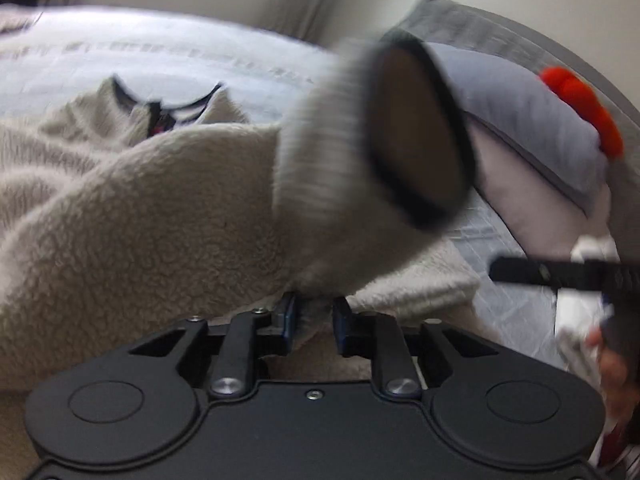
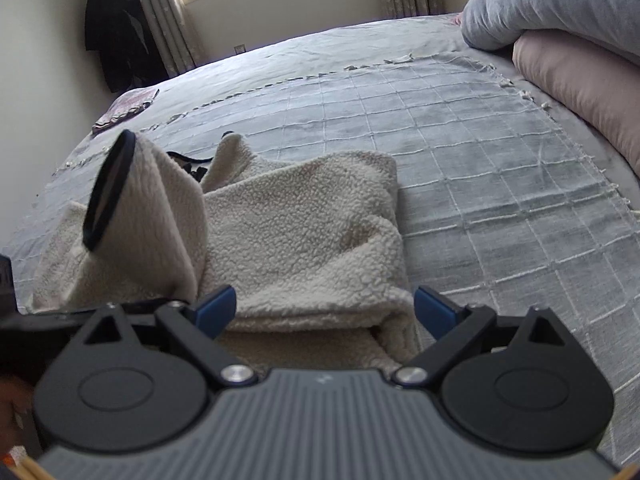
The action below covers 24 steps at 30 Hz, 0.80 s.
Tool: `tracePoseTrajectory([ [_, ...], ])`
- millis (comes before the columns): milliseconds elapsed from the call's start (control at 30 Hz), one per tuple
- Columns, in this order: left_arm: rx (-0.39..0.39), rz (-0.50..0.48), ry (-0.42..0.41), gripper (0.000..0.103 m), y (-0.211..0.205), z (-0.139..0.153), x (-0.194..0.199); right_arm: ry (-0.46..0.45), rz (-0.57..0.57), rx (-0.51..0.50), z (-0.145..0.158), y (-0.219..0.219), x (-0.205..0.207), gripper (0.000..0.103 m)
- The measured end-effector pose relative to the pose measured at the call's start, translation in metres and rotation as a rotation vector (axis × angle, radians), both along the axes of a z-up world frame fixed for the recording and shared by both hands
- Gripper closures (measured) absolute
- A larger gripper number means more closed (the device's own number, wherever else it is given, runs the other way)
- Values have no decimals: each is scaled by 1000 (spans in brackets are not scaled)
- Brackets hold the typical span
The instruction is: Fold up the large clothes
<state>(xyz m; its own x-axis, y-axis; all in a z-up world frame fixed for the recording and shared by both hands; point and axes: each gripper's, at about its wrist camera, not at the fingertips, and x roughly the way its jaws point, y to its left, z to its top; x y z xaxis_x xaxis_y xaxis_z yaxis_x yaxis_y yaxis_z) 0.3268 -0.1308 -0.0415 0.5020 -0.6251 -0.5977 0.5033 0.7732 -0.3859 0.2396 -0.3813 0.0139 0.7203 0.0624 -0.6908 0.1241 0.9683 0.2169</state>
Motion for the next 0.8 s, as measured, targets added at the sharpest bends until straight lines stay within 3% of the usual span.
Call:
tracePoseTrajectory([
  [67, -12, -53, 8, 41, 10, 9, -10, -4, 12, -2, 1, 2, 1, 6],
  [133, -12, -62, -42, 34, 25, 20, -22, -7, 17, -7, 2, 6, 2, 6],
  [300, 74, -13, -167, 34, 83, 43, -30, -24, 10, -4, 5, 8, 3, 6],
  [433, 148, 152, -187, 34, 136, 48, -16, -34, -52, 1, 11, -11, 0, 6],
  [567, 208, 330, -209, 34, 188, 46, 16, -74, -104, 89, 19, -38, -4, 6],
  [633, 228, 416, -182, 36, 215, 37, 39, -98, -96, 160, 19, -46, 0, 7],
  [733, 203, 508, -105, 37, 234, 20, 74, -79, -55, 297, 5, -46, 23, 21],
  [800, 171, 541, -51, 42, 240, 11, 90, -40, -40, 314, -10, -37, 42, 27],
])
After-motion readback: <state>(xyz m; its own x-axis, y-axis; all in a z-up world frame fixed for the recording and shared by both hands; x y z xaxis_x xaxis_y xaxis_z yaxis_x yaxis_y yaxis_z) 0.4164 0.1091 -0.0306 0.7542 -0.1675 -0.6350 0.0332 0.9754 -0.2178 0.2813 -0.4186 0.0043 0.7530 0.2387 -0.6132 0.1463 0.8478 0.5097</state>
